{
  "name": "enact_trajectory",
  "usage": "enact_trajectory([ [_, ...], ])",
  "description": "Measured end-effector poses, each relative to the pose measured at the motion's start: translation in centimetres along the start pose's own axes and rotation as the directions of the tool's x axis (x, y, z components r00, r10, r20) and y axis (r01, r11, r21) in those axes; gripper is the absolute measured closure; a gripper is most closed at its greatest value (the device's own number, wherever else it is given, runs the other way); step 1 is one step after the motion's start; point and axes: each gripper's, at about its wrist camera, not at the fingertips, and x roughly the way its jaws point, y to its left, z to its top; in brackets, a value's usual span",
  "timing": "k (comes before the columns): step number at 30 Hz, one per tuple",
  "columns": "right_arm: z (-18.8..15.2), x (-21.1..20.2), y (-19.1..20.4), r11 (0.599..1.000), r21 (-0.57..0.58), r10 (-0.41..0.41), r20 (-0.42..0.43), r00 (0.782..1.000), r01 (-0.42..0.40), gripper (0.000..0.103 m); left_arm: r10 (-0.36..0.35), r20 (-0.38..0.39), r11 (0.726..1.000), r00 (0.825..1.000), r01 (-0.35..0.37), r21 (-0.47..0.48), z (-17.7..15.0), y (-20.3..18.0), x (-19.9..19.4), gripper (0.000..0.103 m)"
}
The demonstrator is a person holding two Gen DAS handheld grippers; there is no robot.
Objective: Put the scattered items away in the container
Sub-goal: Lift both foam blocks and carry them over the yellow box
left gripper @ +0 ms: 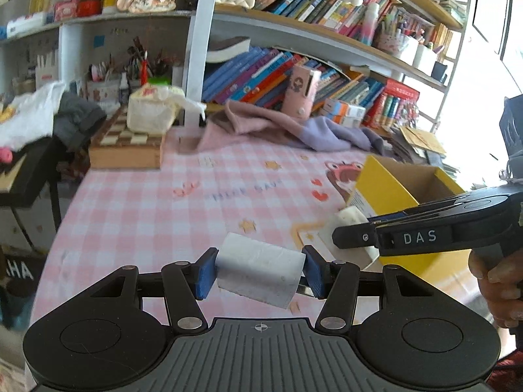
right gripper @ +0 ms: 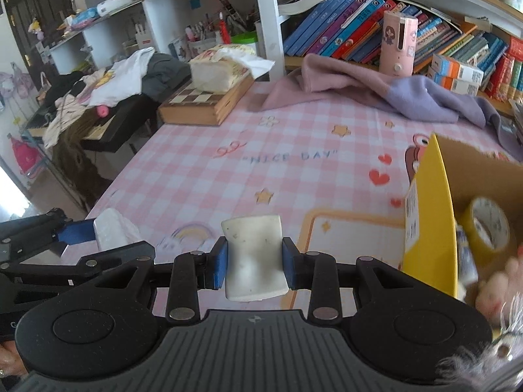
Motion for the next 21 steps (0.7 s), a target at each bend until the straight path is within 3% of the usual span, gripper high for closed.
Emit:
enact_trajectory([
  [12,-8.7,-6.6,3.4,1.000,-0.007,-0.007,0.013,1.000,0.008,0.072,-0.043,-0.006,0.999,0.999,0.043,-0.016,-5.0,-1.6,-7.4,0.049],
  [21,-13.1,-10.8,4.0,0.997,0.029,-0.073,0.029,0.997,0.072,0.072,-0.106,0.001,0.994,0.994,0.106,-0.007,-6.5,-3.7,-9.3,0.049],
])
